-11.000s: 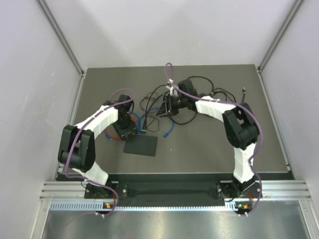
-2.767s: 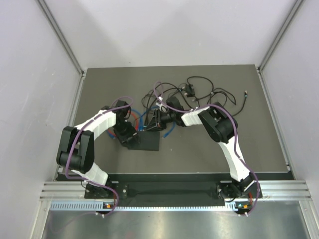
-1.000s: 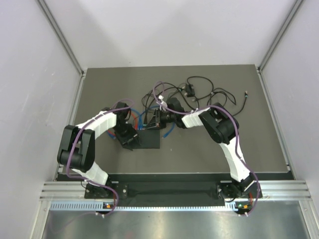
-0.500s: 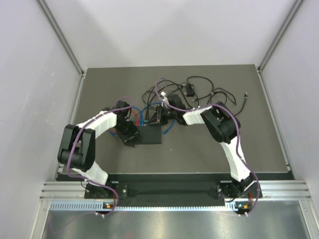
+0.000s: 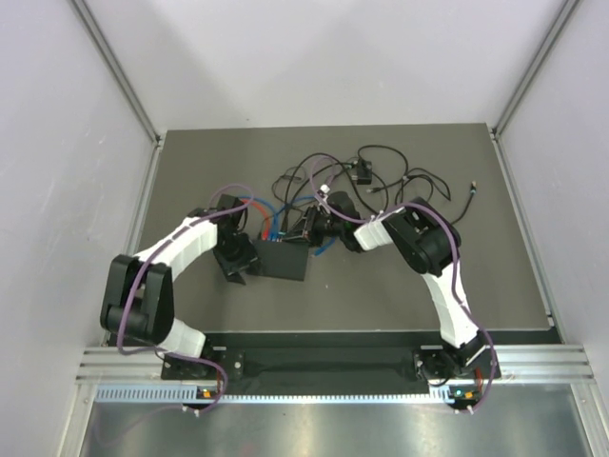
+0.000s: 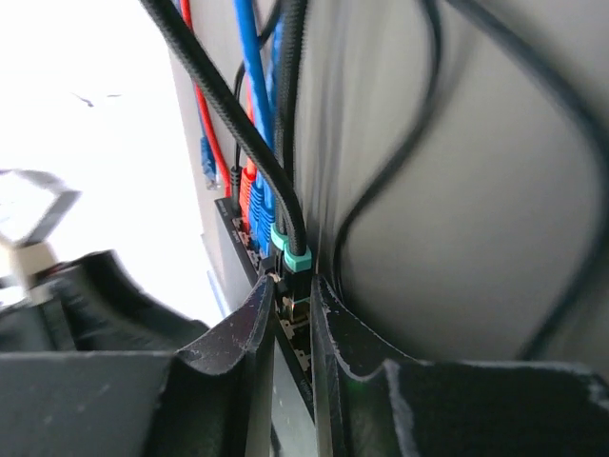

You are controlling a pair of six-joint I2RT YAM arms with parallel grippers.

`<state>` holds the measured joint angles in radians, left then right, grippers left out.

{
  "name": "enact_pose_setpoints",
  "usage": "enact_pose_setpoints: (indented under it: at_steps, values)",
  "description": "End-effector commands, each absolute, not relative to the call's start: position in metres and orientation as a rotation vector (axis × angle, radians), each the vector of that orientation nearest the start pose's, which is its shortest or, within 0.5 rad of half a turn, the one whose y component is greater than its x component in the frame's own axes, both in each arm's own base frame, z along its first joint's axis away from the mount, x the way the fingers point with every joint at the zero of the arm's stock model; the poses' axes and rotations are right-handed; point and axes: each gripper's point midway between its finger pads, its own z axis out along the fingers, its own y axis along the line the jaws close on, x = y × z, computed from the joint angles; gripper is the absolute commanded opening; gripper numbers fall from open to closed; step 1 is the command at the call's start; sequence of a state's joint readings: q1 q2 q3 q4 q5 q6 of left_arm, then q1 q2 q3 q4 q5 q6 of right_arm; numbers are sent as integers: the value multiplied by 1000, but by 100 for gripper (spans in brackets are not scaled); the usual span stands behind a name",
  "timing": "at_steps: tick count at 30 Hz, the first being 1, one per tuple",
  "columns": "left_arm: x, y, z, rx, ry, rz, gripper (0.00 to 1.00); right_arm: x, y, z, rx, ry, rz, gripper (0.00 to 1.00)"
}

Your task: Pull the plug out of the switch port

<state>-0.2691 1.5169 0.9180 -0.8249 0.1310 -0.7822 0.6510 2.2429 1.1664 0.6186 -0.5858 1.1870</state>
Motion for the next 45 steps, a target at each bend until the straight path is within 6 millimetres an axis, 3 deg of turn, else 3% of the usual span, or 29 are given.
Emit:
enact_pose_setpoints:
  at_steps: [1, 8, 14, 18, 25, 32, 36, 40, 45]
  values:
    - [215, -97, 67, -690, 2925, -196, 57, 338, 448, 71, 23, 2320, 1570, 0]
    - [215, -106, 75, -722, 2902, -288, 57, 310, 489, 85, 71, 2224, 1685, 0]
    - [208, -103, 62, -757, 2929, -275, 56, 288, 515, 87, 144, 2198, 1786, 0]
    - [196, -95, 47, -792, 2962, -236, 56, 290, 505, 78, 109, 2228, 1718, 1]
    - [178, -78, 26, -843, 3022, -141, 54, 283, 493, 51, -57, 2315, 1634, 11]
    - [173, -70, 20, -854, 3049, -72, 54, 275, 485, 39, -112, 2344, 1681, 21]
    - [172, -70, 19, -855, 3052, -70, 54, 278, 485, 38, -118, 2343, 1712, 33]
    - [175, -70, 21, -849, 3049, -65, 54, 277, 484, 35, -117, 2347, 1720, 38]
    - [178, -70, 23, -838, 3048, -71, 54, 278, 487, 28, -134, 2361, 1720, 36]
